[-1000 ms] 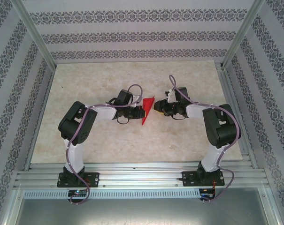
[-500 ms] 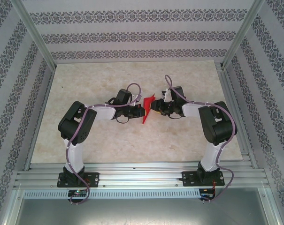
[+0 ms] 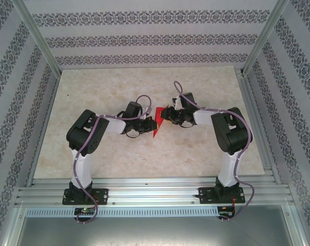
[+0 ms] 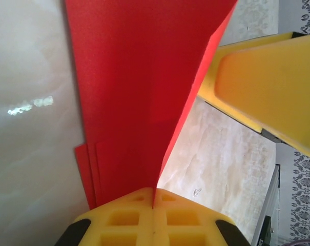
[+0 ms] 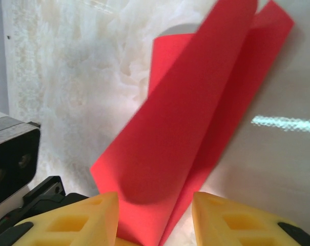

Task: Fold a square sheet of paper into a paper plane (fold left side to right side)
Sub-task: Fold the wing for the fifth time at the center of the table.

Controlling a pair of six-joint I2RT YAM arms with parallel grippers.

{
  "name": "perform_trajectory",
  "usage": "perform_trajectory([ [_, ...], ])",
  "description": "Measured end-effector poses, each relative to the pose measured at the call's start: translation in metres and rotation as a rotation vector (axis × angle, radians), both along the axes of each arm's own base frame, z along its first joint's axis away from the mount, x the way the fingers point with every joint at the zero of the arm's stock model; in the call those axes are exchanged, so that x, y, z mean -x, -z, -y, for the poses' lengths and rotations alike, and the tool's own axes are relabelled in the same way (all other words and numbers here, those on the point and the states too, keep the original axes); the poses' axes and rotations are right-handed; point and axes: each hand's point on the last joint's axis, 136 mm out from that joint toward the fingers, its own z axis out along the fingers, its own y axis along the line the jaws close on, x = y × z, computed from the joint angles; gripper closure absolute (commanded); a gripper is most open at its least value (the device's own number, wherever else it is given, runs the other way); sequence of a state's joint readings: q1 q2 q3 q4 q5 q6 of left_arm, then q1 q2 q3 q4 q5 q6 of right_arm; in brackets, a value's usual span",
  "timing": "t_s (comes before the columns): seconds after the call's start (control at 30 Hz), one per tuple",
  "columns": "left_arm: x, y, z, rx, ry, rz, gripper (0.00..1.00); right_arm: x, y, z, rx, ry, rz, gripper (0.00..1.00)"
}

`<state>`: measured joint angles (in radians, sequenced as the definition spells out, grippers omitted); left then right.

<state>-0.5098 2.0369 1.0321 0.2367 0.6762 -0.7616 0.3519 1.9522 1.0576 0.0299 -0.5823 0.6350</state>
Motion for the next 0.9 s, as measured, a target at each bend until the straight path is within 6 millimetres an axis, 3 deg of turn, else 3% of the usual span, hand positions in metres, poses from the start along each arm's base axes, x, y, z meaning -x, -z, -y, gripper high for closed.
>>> perform_trajectory([
  [0.37, 0.000, 0.000, 0.001, 0.012, -0.004, -0.012, 0.95, 0.000, 0.010, -0.005, 0.036, -0.001, -0.024, 0.60],
  [0.67, 0.000, 0.000, 0.003, 0.036, 0.004, -0.025, 0.81, -0.004, 0.014, -0.009, 0.069, 0.003, -0.055, 0.65],
  [0.9, 0.001, -0.009, 0.006, 0.064, 0.020, -0.020, 0.64, -0.005, 0.017, -0.008, 0.116, 0.011, -0.093, 0.67],
])
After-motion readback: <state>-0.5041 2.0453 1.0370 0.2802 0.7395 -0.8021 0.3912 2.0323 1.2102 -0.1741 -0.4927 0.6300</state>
